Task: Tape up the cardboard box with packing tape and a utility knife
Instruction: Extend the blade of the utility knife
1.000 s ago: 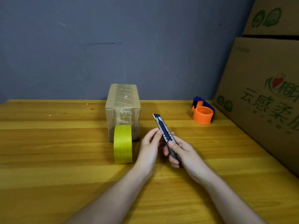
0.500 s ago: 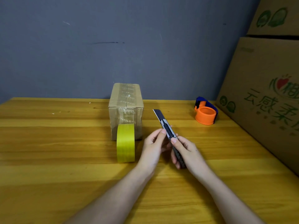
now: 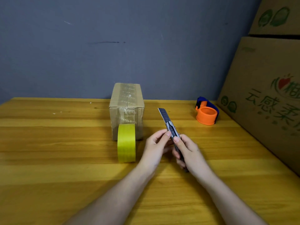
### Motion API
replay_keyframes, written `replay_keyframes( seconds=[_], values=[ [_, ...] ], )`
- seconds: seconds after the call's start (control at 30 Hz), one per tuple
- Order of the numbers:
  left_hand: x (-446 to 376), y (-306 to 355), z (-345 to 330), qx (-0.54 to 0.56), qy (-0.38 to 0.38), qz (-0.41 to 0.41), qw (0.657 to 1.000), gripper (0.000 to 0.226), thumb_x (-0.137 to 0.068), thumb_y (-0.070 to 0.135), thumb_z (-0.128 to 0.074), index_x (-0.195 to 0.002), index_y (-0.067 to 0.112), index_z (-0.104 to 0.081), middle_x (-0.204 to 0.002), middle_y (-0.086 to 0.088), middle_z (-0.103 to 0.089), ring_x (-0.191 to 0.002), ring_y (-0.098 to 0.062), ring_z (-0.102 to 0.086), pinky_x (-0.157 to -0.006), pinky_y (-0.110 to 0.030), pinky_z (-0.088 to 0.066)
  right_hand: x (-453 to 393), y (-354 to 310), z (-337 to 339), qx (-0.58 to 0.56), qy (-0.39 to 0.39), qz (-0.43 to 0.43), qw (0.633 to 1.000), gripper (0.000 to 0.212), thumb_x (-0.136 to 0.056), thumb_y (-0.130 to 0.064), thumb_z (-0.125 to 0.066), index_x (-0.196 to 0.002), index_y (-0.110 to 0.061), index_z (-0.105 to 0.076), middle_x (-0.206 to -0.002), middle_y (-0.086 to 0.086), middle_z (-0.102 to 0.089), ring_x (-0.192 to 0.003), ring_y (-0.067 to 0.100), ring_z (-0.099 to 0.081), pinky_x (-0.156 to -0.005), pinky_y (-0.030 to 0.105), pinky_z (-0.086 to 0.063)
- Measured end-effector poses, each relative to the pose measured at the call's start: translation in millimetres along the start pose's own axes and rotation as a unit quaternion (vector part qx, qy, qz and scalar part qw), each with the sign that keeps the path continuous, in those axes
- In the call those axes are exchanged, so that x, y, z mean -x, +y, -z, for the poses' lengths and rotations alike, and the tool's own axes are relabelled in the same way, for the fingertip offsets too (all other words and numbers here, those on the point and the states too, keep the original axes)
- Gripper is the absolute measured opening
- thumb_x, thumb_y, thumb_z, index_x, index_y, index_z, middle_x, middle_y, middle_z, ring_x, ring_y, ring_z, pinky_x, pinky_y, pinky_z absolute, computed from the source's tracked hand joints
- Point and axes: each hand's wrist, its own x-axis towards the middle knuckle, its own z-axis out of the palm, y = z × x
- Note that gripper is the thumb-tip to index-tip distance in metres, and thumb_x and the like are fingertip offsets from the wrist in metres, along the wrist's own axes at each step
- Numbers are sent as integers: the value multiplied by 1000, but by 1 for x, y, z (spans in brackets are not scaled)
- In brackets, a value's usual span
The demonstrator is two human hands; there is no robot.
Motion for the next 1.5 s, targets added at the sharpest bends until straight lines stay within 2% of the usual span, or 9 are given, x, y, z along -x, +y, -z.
replay_keyframes(
  seconds=[0.23, 0.43, 0.53, 0.67, 0.8, 1.07, 1.23, 1.33, 1.5],
  values=[
    [-1, -1, 1, 6, 0, -2, 1000, 19, -95, 12, -50, -103, 7, -66, -102, -10, -70, -87, -10, -67, -73, -19, -55, -2, 3, 1, 0, -21, 2, 1000, 20, -100, -18, -37, -86, -16, -52, -53, 7, -48, -30, 13, -38, -33, 17, -29],
    [-3, -3, 4, -19, 22, -4, 1000, 22, -94, 16, -51, -106, 5, -67, -102, -17, -70, -75, -15, -62, -77, -29, -49, -2, 6, 4, -28, -90, -4, 995, 20, -101, -12, -35, -111, -16, -52, -66, 3, -56, -37, 12, -43, -37, 19, -34],
    [-2, -2, 2, -18, 20, -2, 1000, 23, -95, 16, -51, -105, 3, -66, -90, -13, -67, -52, -14, -49, -60, -24, -44, -1, 7, 7, -47, -109, -3, 993, 17, -101, -16, -39, -113, -15, -51, -71, 3, -55, -39, 10, -41, -38, 20, -34],
    [-2, -1, 3, -20, 19, 1, 1000, 22, -94, 17, -52, -105, 6, -67, -93, -11, -69, -61, -20, -47, -64, -28, -43, -3, 10, 9, -77, -126, -11, 989, 28, -93, -21, -44, -119, -11, -49, -73, 4, -56, -41, 10, -41, -38, 22, -36],
    [-4, -3, 5, -43, 23, -6, 999, 22, -94, 20, -53, -106, 9, -68, -96, -11, -70, -59, -5, -54, -71, -27, -43, -4, 9, 9, -93, -137, -13, 986, 35, -88, -22, -44, -121, -9, -47, -77, 6, -57, -42, 10, -41, -38, 21, -36],
    [-3, -1, 6, -43, 13, -5, 999, 25, -95, 21, -50, -107, 6, -66, -63, 5, -59, -47, -10, -35, -51, -20, -35, -2, 7, 7, -84, -128, -18, 988, 31, -98, -4, -37, -127, -9, -46, -81, 10, -57, -43, 9, -41, -39, 20, -35],
    [-1, -1, 4, -54, 6, -22, 998, 19, -94, 22, -52, -97, 11, -68, -77, -10, -61, -47, -14, -43, -57, -30, -38, -2, 5, 5, -46, -72, -14, 996, 23, -99, -18, -39, -114, -7, -52, -65, 10, -56, -35, 12, -40, -36, 20, -32],
    [0, -3, 2, -126, 1, -58, 990, 20, -91, 31, -50, -91, 21, -67, -76, -4, -63, -51, -16, -48, -63, -37, -42, -3, 3, 4, -40, -53, -13, 998, 21, -99, -21, -39, -105, -9, -54, -57, 8, -54, -32, 12, -40, -34, 19, -31],
    [7, 18, -5, -263, -5, -75, 962, 26, -96, 19, -42, -114, 24, -61, -87, -5, -68, -65, -12, -57, -81, -38, -50, -4, -7, 3, -56, -29, 16, 998, 18, -99, -18, -38, -98, -9, -54, -51, 3, -50, -31, 14, -37, -34, 21, -29]
  ],
)
